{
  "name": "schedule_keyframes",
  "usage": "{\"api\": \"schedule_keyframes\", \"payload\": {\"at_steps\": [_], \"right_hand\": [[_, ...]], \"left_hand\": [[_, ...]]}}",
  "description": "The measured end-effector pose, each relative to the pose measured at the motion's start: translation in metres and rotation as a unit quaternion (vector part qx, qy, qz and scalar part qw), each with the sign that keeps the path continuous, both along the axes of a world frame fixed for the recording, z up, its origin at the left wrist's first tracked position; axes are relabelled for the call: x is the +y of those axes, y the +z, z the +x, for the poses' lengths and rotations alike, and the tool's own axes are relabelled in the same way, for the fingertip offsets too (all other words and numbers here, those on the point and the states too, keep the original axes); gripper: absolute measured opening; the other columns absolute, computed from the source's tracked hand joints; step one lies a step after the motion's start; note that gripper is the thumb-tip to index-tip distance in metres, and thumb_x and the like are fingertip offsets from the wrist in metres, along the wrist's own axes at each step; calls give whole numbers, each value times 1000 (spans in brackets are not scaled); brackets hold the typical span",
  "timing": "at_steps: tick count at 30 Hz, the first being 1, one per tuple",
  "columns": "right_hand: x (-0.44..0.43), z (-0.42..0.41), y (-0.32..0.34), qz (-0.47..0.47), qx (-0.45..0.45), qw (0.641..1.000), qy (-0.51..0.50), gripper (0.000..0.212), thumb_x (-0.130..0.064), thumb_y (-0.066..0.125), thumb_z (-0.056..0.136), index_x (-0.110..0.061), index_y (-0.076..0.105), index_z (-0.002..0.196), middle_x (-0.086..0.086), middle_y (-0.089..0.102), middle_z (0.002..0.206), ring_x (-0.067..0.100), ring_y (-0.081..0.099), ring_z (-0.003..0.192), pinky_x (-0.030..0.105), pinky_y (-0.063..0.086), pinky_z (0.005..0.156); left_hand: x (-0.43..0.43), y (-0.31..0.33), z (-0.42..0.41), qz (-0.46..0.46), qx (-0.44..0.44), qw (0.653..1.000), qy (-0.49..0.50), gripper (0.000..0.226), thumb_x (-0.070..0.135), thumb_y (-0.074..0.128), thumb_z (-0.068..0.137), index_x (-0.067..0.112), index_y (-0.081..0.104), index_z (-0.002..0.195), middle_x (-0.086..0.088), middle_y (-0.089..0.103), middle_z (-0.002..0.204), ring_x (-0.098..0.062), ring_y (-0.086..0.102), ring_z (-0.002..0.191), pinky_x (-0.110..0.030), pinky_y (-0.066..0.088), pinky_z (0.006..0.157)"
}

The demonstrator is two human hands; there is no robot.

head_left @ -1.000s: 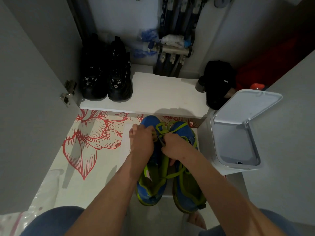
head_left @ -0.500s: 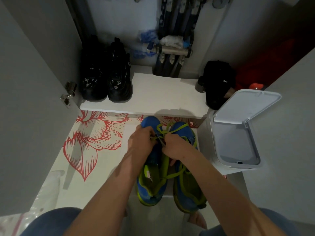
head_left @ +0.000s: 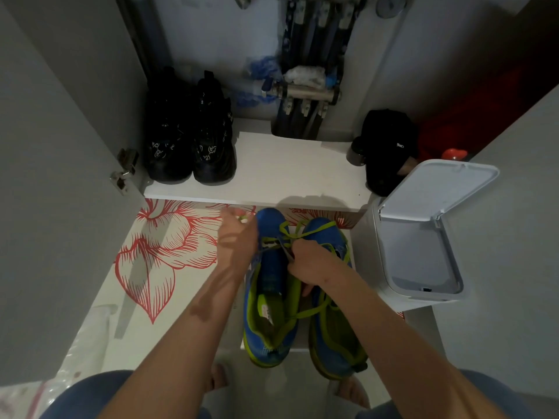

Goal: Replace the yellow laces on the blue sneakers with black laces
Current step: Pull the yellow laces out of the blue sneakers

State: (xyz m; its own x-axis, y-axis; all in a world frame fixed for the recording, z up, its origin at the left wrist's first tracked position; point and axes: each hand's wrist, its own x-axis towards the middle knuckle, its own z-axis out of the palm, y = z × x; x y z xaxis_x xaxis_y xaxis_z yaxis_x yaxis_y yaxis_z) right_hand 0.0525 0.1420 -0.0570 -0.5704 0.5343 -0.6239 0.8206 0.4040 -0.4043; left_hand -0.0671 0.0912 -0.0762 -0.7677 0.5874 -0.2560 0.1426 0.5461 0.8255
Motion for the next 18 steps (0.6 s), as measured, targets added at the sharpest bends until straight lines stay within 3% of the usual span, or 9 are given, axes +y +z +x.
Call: {"api": "schedule_keyframes", "payload": {"at_steps": [2,4,6,9,11,14,16,18], "right_hand": [[0,-1,0,-1,-2,1000,0,30,0,43,94,-12,33,67,4,40,70,37,62,96,24,37,49],[0,-1,1,-1,0,1000,-2,31,0,43,94,-12,34,67,4,39,69,37,62,97,24,37,49],[0,-2,1,-1,0,1000,-2,32,0,43,94,-12,34,66,4,39,68,38,61,97,25,37,49],[1,0,-1,2,5,1000,-5,32,-1,43,94,-13,33,67,4,39,69,37,61,97,24,37,50],[1,0,-1,-2,9,1000,-6,31,-1,42,94,-13,33,67,3,40,71,37,60,99,24,38,51],[1,0,0,-5,12,1000,-4,26,0,42,94,-12,37,72,7,47,80,36,59,102,27,44,56],[3,0,0,-8,11,1000,-4,30,-1,42,94,-14,34,69,4,42,74,34,60,95,25,40,52],[2,1,-1,-5,7,1000,-4,32,-5,45,94,-14,33,66,3,39,69,22,58,74,23,34,49]], "left_hand": [[0,-11,12,-31,20,997,-64,24,24,57,89,15,51,111,-11,56,101,-23,60,84,-32,49,71],[0,-20,16,-45,-22,997,-55,24,26,63,87,17,59,108,-7,46,113,-26,57,96,-32,46,78],[4,-30,14,-77,-29,995,-61,17,21,62,88,15,64,104,-8,44,114,-26,56,96,-30,43,75],[3,-26,12,-13,-24,999,-24,11,15,59,89,10,68,91,-7,55,104,-23,58,86,-26,41,65],[2,-12,6,49,-50,993,90,11,11,53,92,8,61,86,-8,58,94,-25,58,84,-26,41,63],[4,3,-14,138,-176,942,251,10,16,42,99,10,45,91,-7,60,90,-20,54,83,-27,38,76],[5,4,-19,109,-173,957,206,11,12,42,97,8,48,89,-17,66,101,-26,59,82,-26,40,72],[3,1,-12,2,-104,989,103,14,12,48,92,18,46,80,-23,60,115,-36,59,101,-28,40,71]]}}
